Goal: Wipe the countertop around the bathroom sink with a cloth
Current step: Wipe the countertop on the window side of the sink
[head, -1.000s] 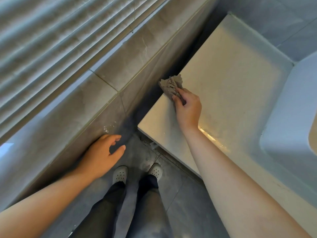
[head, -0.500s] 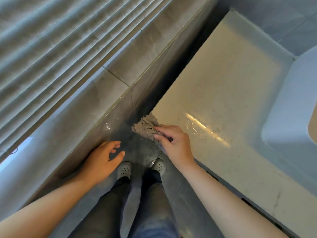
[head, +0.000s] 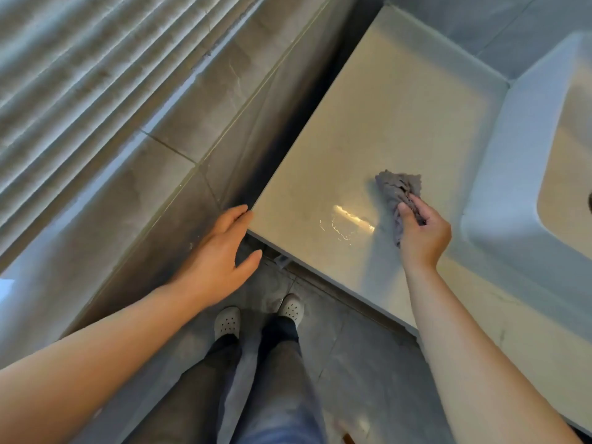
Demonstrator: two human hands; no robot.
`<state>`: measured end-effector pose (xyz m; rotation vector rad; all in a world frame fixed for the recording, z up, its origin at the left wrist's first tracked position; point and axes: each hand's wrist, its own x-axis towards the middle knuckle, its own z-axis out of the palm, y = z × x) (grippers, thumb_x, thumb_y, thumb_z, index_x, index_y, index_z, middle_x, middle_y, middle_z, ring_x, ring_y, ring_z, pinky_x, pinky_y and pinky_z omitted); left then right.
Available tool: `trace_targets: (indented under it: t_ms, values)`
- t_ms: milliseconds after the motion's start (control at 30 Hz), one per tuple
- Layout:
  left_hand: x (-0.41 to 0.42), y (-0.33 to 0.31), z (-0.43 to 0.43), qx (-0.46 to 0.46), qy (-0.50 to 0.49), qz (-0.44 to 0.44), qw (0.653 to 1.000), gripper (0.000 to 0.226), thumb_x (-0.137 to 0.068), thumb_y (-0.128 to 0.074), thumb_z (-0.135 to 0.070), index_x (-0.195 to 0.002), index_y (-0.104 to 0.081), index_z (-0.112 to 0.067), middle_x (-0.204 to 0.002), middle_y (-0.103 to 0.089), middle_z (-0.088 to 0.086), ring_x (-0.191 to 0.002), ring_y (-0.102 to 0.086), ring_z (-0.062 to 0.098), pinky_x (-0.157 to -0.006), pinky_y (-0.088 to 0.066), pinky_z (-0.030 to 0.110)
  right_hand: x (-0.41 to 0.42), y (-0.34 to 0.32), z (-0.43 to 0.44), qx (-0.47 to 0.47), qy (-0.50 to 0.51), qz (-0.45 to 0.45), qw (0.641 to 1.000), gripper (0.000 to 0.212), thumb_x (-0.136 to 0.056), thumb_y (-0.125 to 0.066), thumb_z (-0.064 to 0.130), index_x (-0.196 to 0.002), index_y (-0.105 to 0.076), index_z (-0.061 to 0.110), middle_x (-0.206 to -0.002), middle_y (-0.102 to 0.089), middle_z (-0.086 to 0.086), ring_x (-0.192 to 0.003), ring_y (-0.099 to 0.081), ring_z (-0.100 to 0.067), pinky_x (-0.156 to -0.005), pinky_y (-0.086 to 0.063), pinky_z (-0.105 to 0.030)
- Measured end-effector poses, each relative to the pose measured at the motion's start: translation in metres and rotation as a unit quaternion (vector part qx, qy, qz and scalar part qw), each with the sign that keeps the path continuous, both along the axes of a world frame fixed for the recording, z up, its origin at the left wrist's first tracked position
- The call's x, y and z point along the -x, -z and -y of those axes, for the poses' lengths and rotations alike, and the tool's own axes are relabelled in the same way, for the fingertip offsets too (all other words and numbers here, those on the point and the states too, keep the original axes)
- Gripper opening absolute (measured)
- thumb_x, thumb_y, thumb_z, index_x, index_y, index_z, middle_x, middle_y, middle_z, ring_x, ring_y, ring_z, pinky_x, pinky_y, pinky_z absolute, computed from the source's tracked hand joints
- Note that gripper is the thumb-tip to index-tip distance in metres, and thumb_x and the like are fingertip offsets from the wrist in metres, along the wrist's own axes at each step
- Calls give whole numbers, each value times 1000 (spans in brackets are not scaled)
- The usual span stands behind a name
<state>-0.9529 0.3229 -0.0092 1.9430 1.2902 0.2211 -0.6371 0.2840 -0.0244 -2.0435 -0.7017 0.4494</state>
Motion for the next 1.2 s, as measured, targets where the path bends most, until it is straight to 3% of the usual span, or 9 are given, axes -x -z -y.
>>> trace_targets:
  t_ms: [167,267,333,500,700,800,900,1000,1200]
  values:
    - [-8,6,-3,-13,33,-33,999,68,-92,-51,-38,-149,-20,-17,-156,-13,-8,-140,-21,10,-112,-28,27,15,20,-2,-13,-24,70,997,30,-86,-65,12,-116,-67,9,-106,-59,13,-100,-57,-4,-84,-38,-3]
    - [-7,8,-3,-8,23,-23,999,66,-92,-52,-35,-149,-23,-17,-156,-17,-8,-139,-23,8,-105,-26,18,39,25,-2,-12,-70,90,993,30,-85,-66,15,-115,-68,10,-108,-62,11,-103,-60,-14,-90,-46,-19]
    - [-6,7,-5,3,15,-13,1000,65,-92,-53,-33,-149,-24,-17,-155,-19,-9,-138,-25,7,-107,-30,21,61,26,2,-10,-102,92,990,31,-85,-66,17,-115,-67,13,-112,-64,6,-108,-60,-19,-94,-47,-30]
    - [-1,4,-11,16,29,-12,999,65,-92,-54,-30,-149,-24,-20,-154,-20,-12,-131,-31,3,-87,-40,17,117,23,27,9,-180,91,979,30,-86,-67,18,-116,-67,17,-109,-69,1,-104,-54,-16,-90,-39,-19]
    - [2,3,-12,7,69,-36,997,70,-90,-56,-28,-150,-21,-17,-155,-16,-8,-136,-29,9,-106,-25,18,131,-1,56,11,-205,-59,977,33,-82,-70,12,-111,-66,27,-103,-61,23,-104,-59,-5,-91,-45,-20]
    - [1,5,-12,-3,90,-56,994,74,-89,-57,-34,-150,-19,-15,-156,-14,-6,-138,-27,12,-111,-26,25,112,-14,69,-6,-152,-74,986,33,-83,-69,16,-112,-65,31,-106,-66,15,-104,-61,-8,-91,-48,-24]
    - [-5,5,-10,-27,118,-98,988,79,-87,-57,-42,-150,-17,-15,-156,-11,1,-143,-18,17,-115,-26,33,70,-16,72,-20,-5,-21,1000,32,-85,-68,20,-116,-66,23,-112,-69,1,-101,-63,-8,-92,-50,-24]
    - [-12,2,-5,-35,130,-139,981,81,-87,-53,-49,-150,-13,-17,-156,-4,6,-144,-13,22,-114,-25,35,22,-8,72,-26,121,19,992,31,-86,-68,19,-117,-66,16,-113,-66,7,-106,-62,-7,-96,-49,-27]
    - [-18,-1,0,-33,131,-168,976,82,-87,-52,-52,-151,-14,-16,-156,1,8,-143,-9,25,-113,-23,36,-17,22,65,19,162,68,984,33,-88,-64,19,-120,-64,13,-114,-68,1,-104,-61,-9,-89,-45,-19]
